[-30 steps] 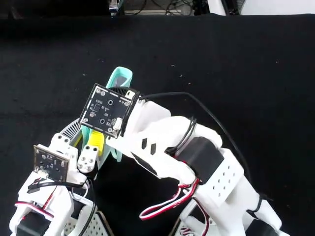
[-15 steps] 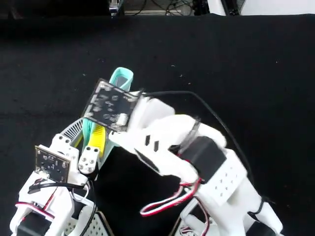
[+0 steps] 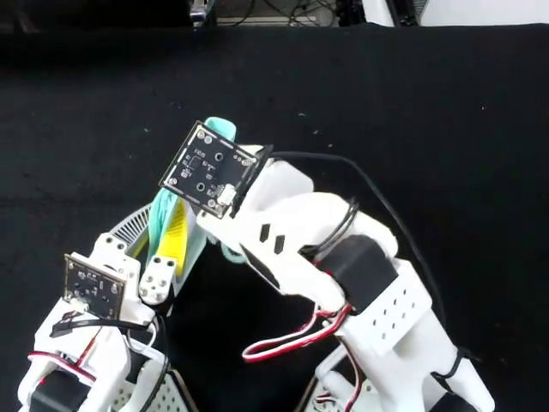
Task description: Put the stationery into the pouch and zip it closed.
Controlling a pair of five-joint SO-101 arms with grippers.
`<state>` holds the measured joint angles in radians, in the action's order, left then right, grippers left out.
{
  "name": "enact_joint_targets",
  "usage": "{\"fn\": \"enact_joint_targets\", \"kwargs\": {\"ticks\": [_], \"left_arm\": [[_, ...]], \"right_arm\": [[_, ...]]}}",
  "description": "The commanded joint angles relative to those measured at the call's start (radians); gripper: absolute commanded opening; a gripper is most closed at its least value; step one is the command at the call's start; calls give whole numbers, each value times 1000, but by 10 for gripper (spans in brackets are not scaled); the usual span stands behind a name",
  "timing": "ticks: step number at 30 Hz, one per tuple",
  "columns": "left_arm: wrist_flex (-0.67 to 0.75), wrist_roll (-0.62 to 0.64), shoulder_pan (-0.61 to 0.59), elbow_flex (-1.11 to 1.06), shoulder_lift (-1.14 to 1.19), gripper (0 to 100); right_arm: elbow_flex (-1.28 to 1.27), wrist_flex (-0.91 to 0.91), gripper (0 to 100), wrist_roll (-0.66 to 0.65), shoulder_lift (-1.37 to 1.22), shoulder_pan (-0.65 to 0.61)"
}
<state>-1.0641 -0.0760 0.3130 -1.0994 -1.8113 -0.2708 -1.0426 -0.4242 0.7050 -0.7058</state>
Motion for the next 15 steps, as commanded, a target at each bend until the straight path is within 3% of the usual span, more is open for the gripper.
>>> {"fn": "enact_joint_targets", "kwargs": {"ticks": [1,8,15], "left_arm": [[-28,-2,7,-22,-6,30],[-28,-2,1,-24,-6,30],[-28,-2,4,-22,-6,30]], "right_arm": [[12,52,11,12,33,54],[8,91,11,60,33,57],[7,135,11,61,27,158]]}}
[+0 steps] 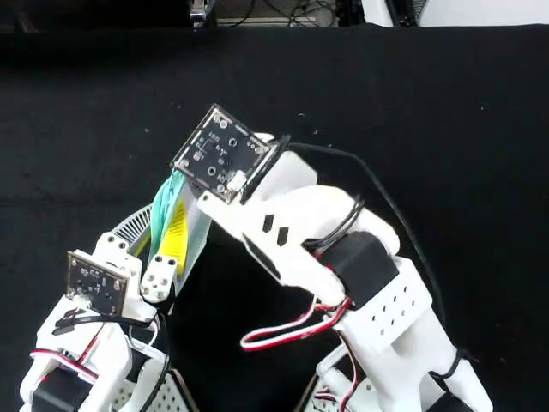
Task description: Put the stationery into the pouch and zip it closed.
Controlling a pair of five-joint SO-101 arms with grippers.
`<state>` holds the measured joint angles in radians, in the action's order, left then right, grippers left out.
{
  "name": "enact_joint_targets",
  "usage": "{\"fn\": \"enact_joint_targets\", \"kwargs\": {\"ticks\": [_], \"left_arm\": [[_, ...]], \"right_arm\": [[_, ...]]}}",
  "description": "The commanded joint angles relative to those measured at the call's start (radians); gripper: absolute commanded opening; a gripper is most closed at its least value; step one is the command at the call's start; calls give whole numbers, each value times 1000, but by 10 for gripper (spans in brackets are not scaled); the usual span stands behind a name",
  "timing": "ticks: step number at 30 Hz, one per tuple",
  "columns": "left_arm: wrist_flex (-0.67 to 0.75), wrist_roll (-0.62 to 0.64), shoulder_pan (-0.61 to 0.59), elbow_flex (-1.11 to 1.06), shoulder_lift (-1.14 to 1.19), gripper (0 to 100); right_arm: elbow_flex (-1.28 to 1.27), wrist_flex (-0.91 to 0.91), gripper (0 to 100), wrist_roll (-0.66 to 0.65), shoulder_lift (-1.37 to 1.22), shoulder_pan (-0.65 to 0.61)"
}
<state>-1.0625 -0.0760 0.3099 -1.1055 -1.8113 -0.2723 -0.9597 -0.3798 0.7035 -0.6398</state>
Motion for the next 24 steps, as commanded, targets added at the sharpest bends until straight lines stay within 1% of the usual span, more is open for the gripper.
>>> {"fn": "enact_joint_targets", "kwargs": {"ticks": [1,5,10,17,19,21,24], "left_arm": [[-29,-2,7,-16,-6,30],[-29,-2,4,-16,-6,30],[-29,-2,4,-16,-6,30],[-29,2,4,-16,-6,30],[-29,2,4,-16,-6,30],[-28,3,4,-16,-6,30],[-28,3,4,-18,-6,30]], "right_arm": [[8,46,11,17,28,95],[-28,37,11,17,35,89],[-73,31,11,9,41,28],[-128,31,11,9,209,-8],[-157,32,12,5,240,8],[-185,40,12,-15,242,49],[-236,104,12,-17,242,107]]}}
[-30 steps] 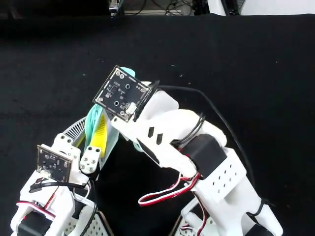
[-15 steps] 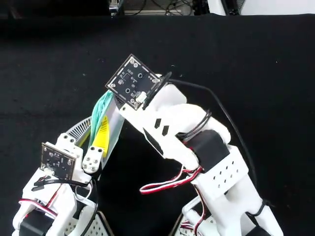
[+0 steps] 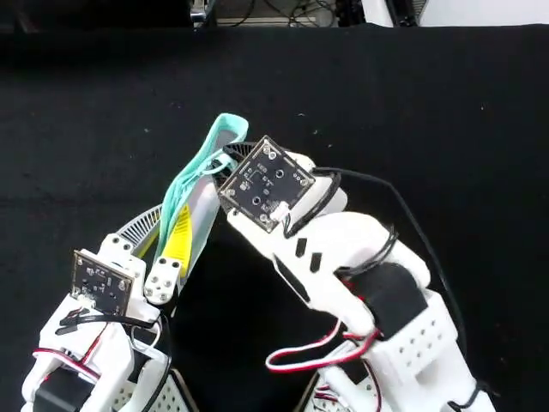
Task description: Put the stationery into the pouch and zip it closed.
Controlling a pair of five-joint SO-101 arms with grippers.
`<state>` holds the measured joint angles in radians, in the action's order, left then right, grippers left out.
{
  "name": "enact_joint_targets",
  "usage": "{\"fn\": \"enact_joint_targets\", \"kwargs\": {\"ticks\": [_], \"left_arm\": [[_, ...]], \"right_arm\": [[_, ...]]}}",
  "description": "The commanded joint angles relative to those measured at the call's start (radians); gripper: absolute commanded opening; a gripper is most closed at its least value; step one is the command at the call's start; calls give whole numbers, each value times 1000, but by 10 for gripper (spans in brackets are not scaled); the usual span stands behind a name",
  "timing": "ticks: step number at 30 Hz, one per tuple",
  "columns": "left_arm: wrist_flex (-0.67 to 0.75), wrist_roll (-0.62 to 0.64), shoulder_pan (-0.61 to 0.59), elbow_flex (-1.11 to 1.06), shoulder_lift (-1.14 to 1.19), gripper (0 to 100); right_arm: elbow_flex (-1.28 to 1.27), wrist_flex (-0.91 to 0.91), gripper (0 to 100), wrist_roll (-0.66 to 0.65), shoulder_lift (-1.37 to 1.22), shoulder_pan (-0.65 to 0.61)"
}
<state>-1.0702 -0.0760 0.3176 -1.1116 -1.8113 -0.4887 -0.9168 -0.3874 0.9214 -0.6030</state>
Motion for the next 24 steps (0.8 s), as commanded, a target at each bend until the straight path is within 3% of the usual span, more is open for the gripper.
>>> {"fn": "enact_joint_targets", "kwargs": {"ticks": [1,11,24], "left_arm": [[-20,2,-4,-13,-6,30],[-21,-2,1,-18,-6,30],[-55,-5,4,-10,-6,30]], "right_arm": [[-33,87,12,-9,24,84],[-50,178,12,-12,-13,175],[-24,204,12,-14,-96,167]]}}
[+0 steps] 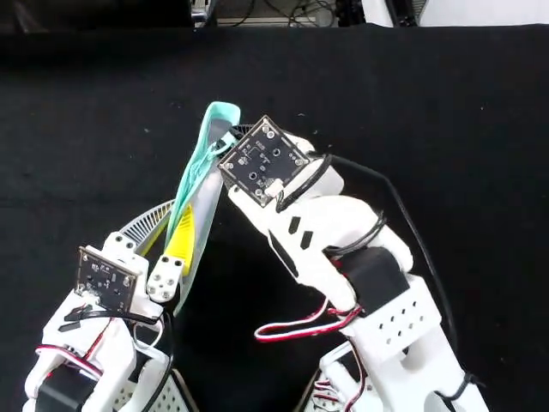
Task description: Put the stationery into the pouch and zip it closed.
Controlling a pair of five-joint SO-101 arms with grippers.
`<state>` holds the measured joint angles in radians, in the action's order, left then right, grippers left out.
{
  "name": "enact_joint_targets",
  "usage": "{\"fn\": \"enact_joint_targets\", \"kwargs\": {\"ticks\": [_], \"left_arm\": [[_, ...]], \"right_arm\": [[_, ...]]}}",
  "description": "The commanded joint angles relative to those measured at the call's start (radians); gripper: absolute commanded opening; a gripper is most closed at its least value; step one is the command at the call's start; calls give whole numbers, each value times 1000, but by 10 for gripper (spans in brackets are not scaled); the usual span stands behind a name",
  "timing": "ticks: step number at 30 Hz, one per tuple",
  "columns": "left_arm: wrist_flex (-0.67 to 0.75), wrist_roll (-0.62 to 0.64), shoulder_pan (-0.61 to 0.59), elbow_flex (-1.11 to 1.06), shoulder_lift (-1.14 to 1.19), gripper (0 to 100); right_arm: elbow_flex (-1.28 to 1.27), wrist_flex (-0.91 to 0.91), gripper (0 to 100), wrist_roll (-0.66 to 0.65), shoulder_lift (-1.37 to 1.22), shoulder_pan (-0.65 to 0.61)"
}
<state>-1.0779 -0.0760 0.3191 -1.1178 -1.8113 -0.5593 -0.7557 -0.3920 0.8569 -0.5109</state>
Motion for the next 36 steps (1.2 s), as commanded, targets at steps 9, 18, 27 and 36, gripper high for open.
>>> {"fn": "enact_joint_targets", "kwargs": {"ticks": [9,18,27,36], "left_arm": [[-41,-5,2,-4,-6,30],[-44,-5,-2,-4,-6,30],[-43,-5,-5,-4,-6,30],[-43,-5,-5,-2,-6,30]], "right_arm": [[179,60,12,-9,-193,133],[194,118,12,-38,-286,207],[255,130,12,-55,-429,322],[268,95,12,-69,-433,325]]}}
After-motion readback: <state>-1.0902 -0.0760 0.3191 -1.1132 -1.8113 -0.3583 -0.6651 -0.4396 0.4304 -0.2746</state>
